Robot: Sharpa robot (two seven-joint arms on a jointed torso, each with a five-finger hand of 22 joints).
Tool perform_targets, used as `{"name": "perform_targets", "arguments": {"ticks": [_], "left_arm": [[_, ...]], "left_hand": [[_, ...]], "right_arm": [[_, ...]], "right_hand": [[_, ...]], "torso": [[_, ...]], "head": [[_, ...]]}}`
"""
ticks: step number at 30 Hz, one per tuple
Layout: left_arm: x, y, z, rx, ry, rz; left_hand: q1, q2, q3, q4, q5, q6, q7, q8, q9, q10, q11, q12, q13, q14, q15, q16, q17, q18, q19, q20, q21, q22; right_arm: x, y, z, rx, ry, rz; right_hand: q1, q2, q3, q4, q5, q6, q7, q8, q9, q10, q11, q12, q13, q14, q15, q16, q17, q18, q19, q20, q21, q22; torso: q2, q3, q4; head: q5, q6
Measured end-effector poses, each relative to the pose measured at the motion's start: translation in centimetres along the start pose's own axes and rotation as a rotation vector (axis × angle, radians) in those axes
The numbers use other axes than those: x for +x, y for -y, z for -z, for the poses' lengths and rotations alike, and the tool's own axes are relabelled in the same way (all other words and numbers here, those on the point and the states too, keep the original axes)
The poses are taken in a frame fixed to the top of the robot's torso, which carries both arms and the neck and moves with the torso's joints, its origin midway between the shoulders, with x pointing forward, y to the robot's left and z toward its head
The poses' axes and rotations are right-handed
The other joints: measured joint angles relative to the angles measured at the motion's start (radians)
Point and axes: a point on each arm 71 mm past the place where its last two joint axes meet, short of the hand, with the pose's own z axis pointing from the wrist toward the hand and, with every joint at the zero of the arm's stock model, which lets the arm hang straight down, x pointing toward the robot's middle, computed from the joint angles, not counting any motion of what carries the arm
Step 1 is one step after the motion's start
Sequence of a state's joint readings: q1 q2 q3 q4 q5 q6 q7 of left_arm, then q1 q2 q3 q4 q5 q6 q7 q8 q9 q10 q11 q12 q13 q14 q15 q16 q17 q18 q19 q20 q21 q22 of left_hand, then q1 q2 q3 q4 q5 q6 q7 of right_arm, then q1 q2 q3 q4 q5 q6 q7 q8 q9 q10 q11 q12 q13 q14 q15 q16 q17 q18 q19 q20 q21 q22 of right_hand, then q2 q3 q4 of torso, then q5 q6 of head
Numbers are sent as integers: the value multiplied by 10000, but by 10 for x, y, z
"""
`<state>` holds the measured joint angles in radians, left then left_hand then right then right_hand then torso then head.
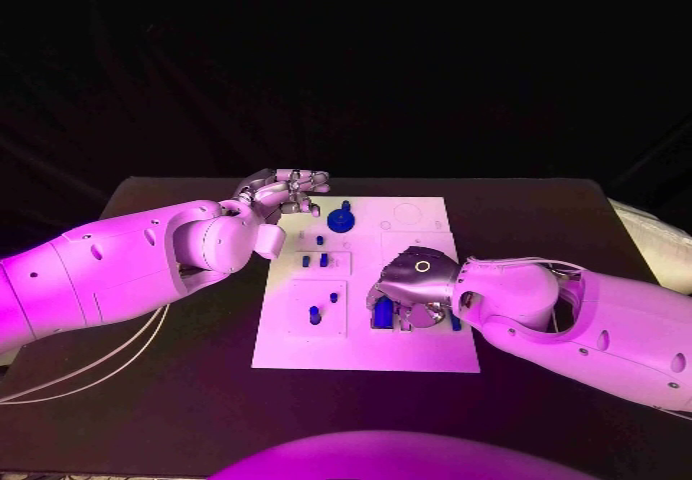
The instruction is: Assemble the parts on the task board
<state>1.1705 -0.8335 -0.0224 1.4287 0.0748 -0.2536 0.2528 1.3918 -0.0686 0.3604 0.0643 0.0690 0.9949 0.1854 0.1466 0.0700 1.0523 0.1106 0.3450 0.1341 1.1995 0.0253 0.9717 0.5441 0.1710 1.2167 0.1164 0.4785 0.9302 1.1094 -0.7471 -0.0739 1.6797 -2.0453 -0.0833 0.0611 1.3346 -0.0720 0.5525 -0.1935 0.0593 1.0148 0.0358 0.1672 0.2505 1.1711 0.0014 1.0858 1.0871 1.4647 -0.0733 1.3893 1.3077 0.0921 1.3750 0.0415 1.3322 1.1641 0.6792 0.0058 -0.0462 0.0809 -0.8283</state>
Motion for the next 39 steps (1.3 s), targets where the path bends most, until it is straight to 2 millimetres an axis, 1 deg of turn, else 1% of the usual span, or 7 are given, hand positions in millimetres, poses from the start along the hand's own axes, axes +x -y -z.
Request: {"name": "perform_targets", "arguments": {"ticks": [3, 7, 16, 21, 24, 33, 39], "left_arm": [[0, 0, 0, -5, -3, 0], [0, 0, 0, -11, -7, 1], [0, 0, 0, -23, -13, 2], [0, 0, 0, -38, -7, -1], [-1, 0, 0, -50, -2, -4], [-1, -1, 0, -86, -20, -6], [-1, -1, 0, -98, -24, -10]], "left_hand": [[0, 0, 0, 0, 0, 0, 0, 0, 0, 0, 0, 0, 0, 0, 0, 0, 0, -1, 0, 0, 0, 0], [0, 0, 0, 0, 0, 0, 0, 0, 0, 0, 0, 0, 0, 0, 0, 0, 1, -1, 0, 0, 0, 0], [0, 0, 0, 0, 0, 0, 0, 0, 0, 0, 0, 0, -2, 0, 0, 0, 1, -1, 0, 0, 1, 1], [0, 0, 0, 0, 0, -71, 2, 0, 0, -37, -35, 0, 5, 0, 0, 0, 2, 0, 0, 0, 3, 1], [0, 0, 0, 0, 0, -71, 2, 0, 0, -37, -35, 0, 6, 0, 0, 0, -7, -1, 0, 0, 4, 1], [0, 0, 0, 0, 0, -71, 2, 38, 0, -36, -36, 0, 6, 0, 0, 0, -7, -1, 0, 0, -43, -13], [0, 0, 0, 0, 0, -70, 1, 38, 0, -36, -35, 0, 5, 0, 0, 0, -6, -1, 0, 0, -43, -13]], "right_arm": [[1, 0, -1, -3, -19, 1], [2, -2, -1, -28, -63, -15], [3, -3, -2, -59, -95, -16], [4, -3, -2, -76, -168, -27], [5, -3, -2, -84, -229, -34], [7, -3, 1, -55, -318, -63], [5, -1, 9, 95, -59, -21]], "right_hand": [[1, -1, -40, 17, 1, -5, 5, -7, 0, -126, -20, -117, 0, 0, 0, -60, 0, 0, 0, 0, -43, -40], [0, -79, -52, 8, 8, -85, 88, -189, -43, -217, -39, -221, 0, 0, 0, -60, -1, -1, 0, 0, -48, -71], [24, -156, -8, 52, 10, -254, 410, -607, -215, -487, -96, -346, 3, 0, 0, -176, -31, -2, -109, -38, -188, -192], [64, -249, -20, 67, 9, -818, 194, -982, -369, -540, -150, -609, 5, 0, 0, -176, -40, -1, -144, -73, -189, -212], [38, -275, -20, 67, 9, -1119, 172, -1039, -432, -591, -199, -663, 5, 0, 0, -232, -64, -1, -144, -73, -215, -237], [50, -366, -20, 68, 8, -2011, -9, -1039, -629, -674, -281, -745, 5, 2, -76, -272, -99, -1, -180, -109, -267, -271], [93, -403, 20, 107, 8, -2188, 37, -1039, -653, -670, -283, -673, 4, 1, -75, -238, -9, 0, -176, -113, -269, -179]], "torso": [[0, 0, 0], [1, 0, -1], [3, -6, 0], [1, -7, 1], [0, -7, -1], [-1, -3, -3], [-1, 5, -2]], "head": [[6, -4], [16, -20], [25, -42], [35, -59], [41, -61], [38, -68], [36, -76]]}}
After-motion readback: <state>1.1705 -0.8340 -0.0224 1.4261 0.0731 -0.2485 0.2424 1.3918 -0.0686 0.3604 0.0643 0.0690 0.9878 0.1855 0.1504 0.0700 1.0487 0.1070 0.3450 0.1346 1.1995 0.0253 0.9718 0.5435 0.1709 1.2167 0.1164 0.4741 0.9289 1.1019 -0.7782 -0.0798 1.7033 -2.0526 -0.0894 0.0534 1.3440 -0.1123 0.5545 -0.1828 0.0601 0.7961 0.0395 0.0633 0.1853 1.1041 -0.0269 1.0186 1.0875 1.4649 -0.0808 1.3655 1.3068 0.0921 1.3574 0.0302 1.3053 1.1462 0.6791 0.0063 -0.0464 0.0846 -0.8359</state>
